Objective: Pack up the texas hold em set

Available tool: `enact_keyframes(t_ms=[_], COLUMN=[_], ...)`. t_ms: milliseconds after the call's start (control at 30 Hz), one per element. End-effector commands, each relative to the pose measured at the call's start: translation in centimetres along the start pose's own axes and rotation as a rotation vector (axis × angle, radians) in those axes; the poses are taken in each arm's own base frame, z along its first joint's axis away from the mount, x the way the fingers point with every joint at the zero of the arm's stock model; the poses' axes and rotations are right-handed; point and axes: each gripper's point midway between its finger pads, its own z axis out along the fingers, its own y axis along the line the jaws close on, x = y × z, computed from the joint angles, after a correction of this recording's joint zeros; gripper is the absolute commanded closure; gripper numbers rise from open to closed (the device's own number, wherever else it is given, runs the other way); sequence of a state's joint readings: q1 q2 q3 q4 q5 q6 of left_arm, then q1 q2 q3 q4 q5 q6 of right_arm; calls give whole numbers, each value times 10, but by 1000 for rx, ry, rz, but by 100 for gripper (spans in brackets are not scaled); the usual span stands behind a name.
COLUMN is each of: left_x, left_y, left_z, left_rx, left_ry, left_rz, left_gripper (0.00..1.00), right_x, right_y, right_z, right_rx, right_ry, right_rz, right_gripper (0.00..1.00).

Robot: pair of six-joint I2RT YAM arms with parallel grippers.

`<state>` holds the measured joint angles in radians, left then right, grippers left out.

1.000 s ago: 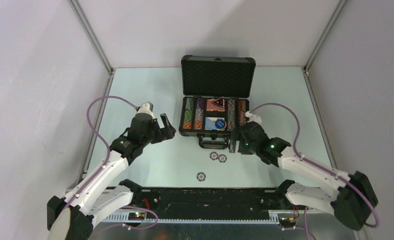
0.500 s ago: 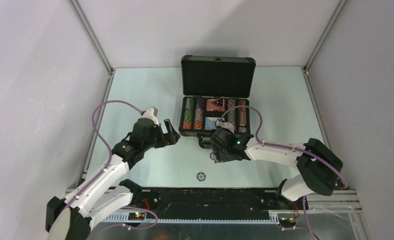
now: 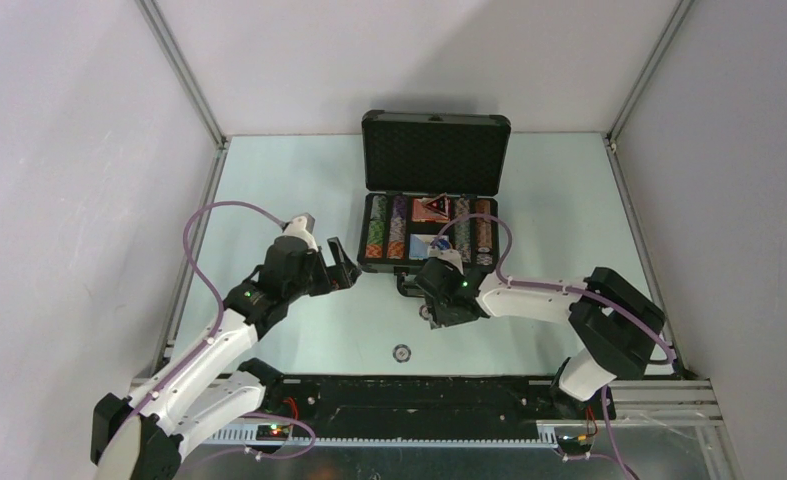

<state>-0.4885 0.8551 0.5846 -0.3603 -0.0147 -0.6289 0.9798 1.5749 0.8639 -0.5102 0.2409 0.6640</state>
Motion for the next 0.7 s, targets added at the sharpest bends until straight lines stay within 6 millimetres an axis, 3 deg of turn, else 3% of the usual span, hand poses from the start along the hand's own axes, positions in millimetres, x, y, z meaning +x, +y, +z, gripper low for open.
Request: enact_keyframes(t_ms=[0, 667], left_x=[-5, 1], left_y=[-7, -12], left_z=[0, 1], left_rx=[33, 68], left_ry=[-27, -2], left_rz=[-4, -1], left_gripper=[3, 3], right_x=[-15, -7], right_y=[6, 1], right_z=[1, 15], right_rx=[17, 69], right_ry=[-37, 21], right_rz=[-16, -11], right_gripper=[42, 51])
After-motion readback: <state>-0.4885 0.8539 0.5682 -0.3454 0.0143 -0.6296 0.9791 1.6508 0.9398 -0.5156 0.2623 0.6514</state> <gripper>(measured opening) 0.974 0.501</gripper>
